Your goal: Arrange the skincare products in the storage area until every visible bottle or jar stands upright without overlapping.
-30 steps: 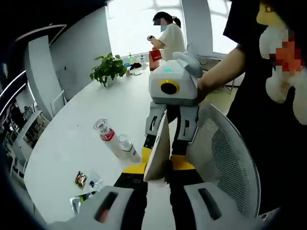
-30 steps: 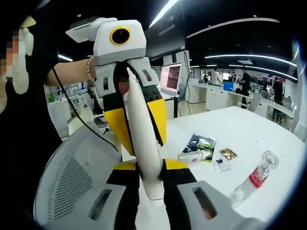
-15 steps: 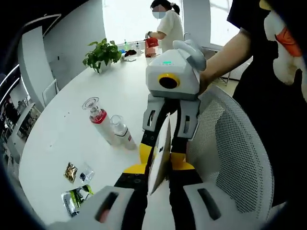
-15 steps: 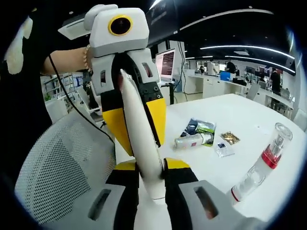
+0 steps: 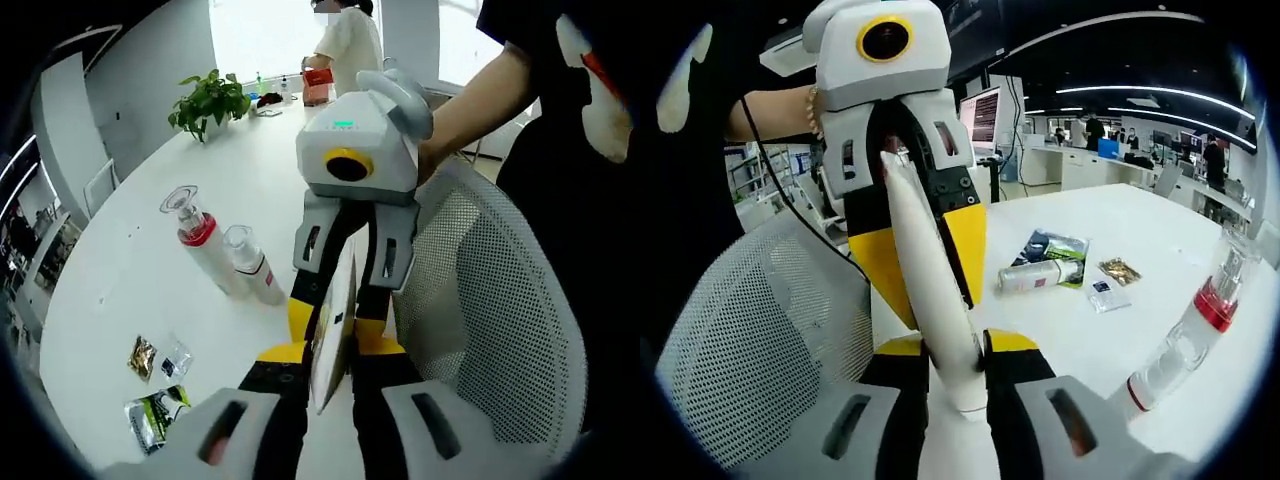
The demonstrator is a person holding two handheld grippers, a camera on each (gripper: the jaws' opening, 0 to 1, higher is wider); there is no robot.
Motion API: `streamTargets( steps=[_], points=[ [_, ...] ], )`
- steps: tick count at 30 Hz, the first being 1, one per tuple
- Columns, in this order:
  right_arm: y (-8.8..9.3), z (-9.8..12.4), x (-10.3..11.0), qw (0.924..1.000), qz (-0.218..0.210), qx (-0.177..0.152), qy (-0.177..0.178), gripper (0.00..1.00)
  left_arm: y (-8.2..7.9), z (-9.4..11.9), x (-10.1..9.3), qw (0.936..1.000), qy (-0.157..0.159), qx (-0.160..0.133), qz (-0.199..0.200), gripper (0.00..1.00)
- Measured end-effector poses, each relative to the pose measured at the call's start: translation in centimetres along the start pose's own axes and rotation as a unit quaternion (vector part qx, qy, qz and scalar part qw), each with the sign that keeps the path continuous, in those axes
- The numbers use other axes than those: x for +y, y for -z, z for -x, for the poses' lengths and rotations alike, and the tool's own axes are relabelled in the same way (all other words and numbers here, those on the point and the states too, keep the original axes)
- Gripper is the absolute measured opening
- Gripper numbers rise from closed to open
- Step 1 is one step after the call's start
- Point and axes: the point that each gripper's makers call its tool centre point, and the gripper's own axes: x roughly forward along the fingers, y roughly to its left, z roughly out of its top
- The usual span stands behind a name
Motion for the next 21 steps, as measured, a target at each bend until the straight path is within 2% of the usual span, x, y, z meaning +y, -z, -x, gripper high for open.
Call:
streamTargets(
  steps=[17, 21],
  points=[
    [0.0, 1.1, -0.9, 0.9987, -0.03, -0.007, 0.042, 0.25, -0.9, -0.6, 0.9, 0.9999, -0.006, -0.012, 0.001, 0.13],
    [0.2, 1.9, -0.8, 0.9976, -0.035, -0.002, 0.059, 0.32, -1.0, -0.7, 1.1, 0.9998, -0.008, -0.013, -0.012, 0.13]
  ],
)
